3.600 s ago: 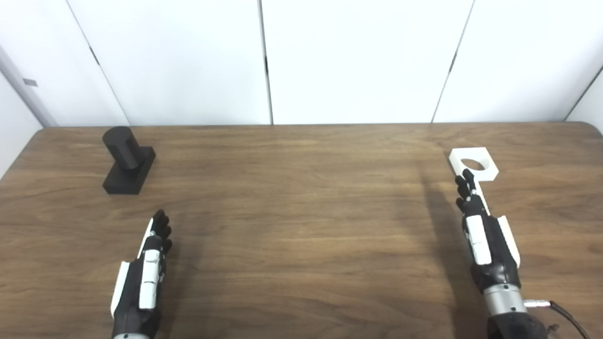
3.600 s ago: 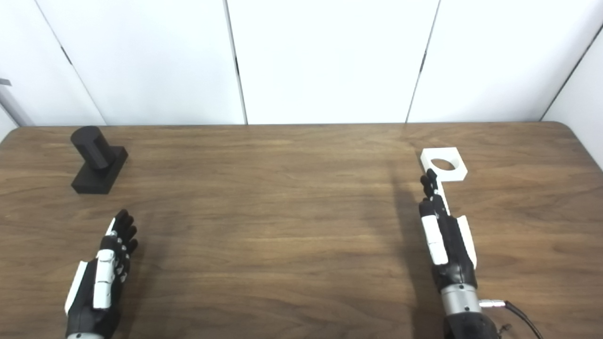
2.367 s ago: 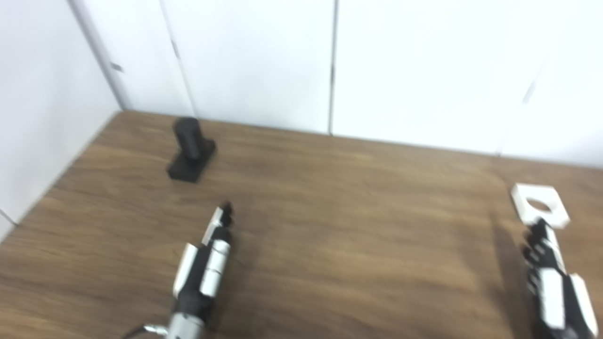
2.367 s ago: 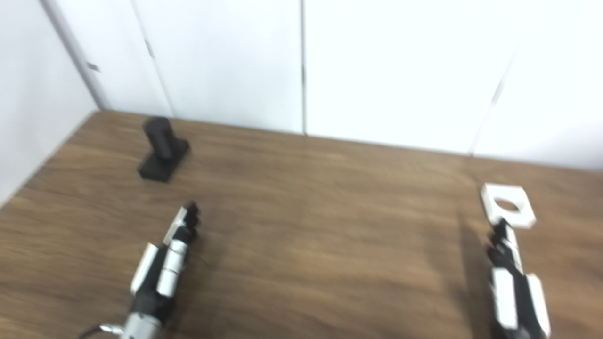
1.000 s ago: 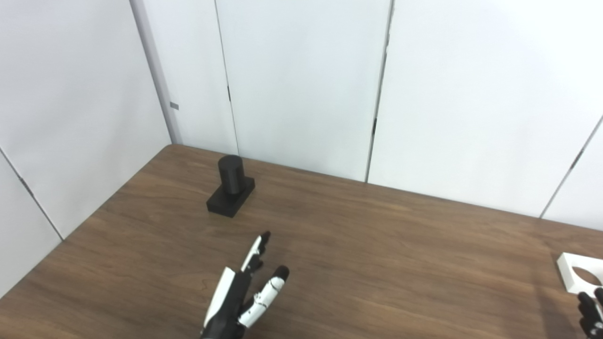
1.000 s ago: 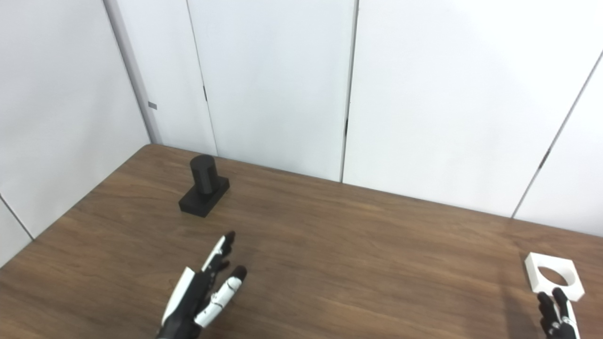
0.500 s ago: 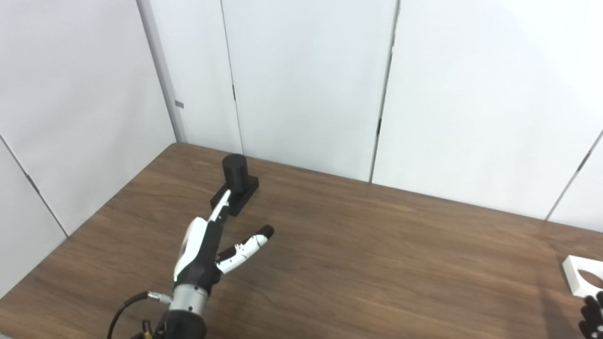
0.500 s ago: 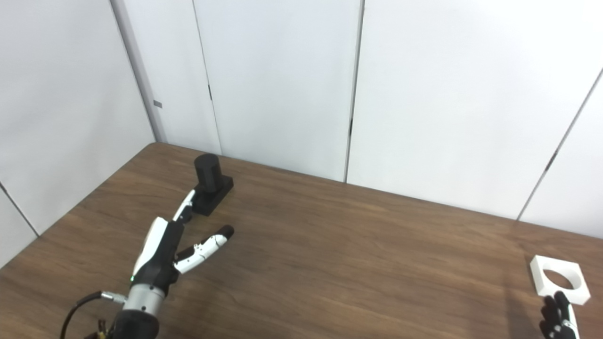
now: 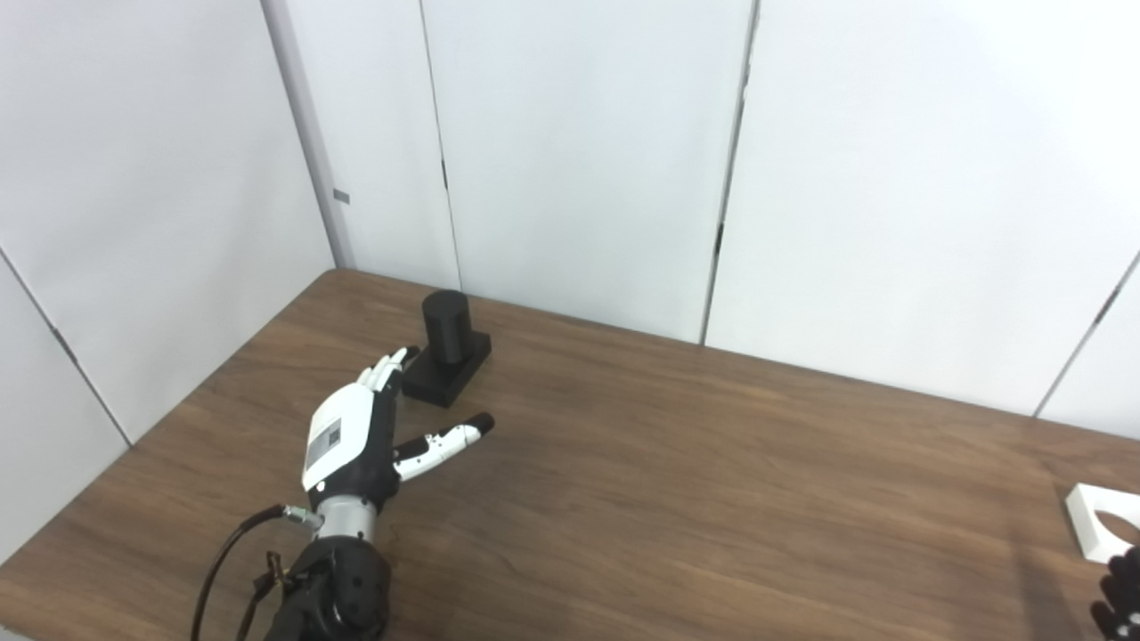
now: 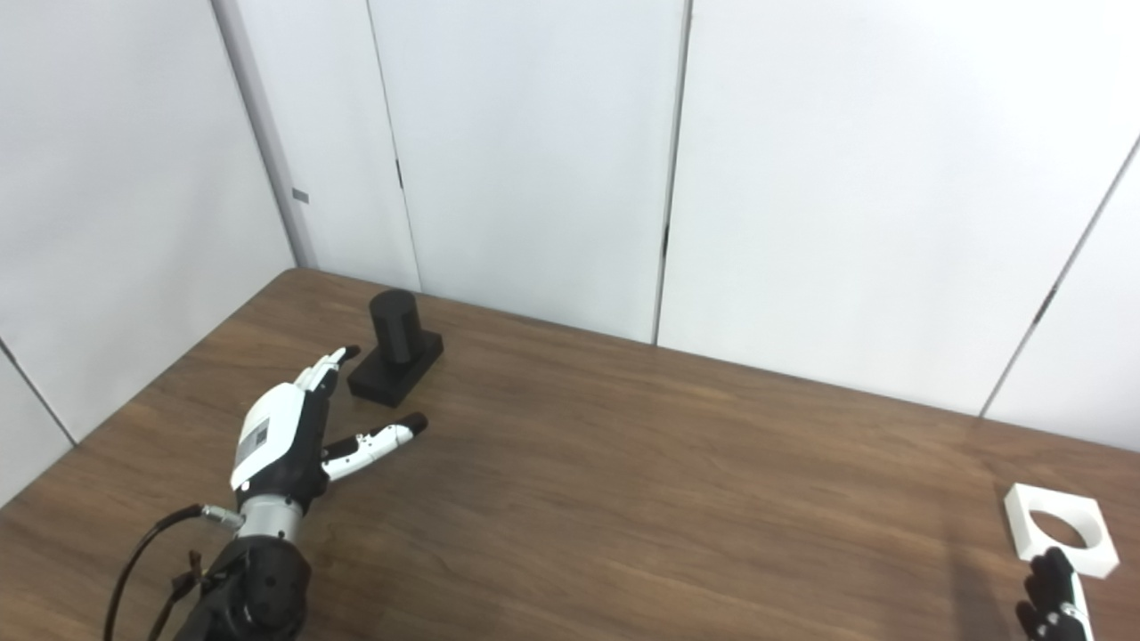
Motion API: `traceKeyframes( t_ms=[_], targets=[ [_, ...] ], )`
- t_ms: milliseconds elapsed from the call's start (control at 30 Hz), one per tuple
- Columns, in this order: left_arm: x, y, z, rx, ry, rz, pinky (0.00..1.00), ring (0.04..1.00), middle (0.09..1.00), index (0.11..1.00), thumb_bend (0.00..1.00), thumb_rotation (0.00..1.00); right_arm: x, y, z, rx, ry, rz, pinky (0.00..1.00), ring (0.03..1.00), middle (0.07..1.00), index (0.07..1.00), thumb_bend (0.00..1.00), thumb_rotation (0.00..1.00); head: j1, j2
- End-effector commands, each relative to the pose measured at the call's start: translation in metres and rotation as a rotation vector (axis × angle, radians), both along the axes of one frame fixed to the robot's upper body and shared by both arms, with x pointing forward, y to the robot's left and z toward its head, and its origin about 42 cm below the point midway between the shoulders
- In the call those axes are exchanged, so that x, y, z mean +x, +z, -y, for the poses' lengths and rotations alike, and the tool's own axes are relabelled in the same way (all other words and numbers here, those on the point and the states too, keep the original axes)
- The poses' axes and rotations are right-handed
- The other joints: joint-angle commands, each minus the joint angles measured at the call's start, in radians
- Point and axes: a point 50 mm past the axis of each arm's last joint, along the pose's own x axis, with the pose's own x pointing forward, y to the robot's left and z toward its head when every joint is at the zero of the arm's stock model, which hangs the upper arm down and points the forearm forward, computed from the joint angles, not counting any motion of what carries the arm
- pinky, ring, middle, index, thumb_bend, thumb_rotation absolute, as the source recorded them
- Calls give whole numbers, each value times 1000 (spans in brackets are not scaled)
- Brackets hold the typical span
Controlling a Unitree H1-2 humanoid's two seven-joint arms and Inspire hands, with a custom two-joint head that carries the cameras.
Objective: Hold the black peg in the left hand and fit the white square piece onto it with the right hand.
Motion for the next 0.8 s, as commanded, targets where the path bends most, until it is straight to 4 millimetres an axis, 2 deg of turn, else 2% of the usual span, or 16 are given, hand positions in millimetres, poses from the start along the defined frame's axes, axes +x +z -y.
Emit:
traceKeyframes(
  t_ms=[0, 267, 400, 767],
  targets=[
    [15, 24, -7, 81, 12, 94, 910, 966, 951, 914, 921, 638, -28, -20, 6, -21, -6, -71, 1000, 1000, 994, 1000, 684, 1000, 1, -1],
    [37, 25, -29, 143, 36, 62, 922, 957, 940, 901, 923, 619, -29, -19, 5, -28, -12, -62, 1000, 1000, 993, 1000, 690, 1000, 0, 7],
    [44, 28, -39, 176, 33, 42, 891, 950, 935, 906, 931, 640, -30, -20, 4, -33, -23, -67, 1000, 1000, 990, 1000, 709, 1000, -2, 8],
    [62, 30, -55, 194, 84, 5, 868, 932, 923, 879, 939, 656, -30, -18, 1, -16, -28, -64, 1000, 996, 988, 1000, 690, 1000, -7, 7]
  ],
)
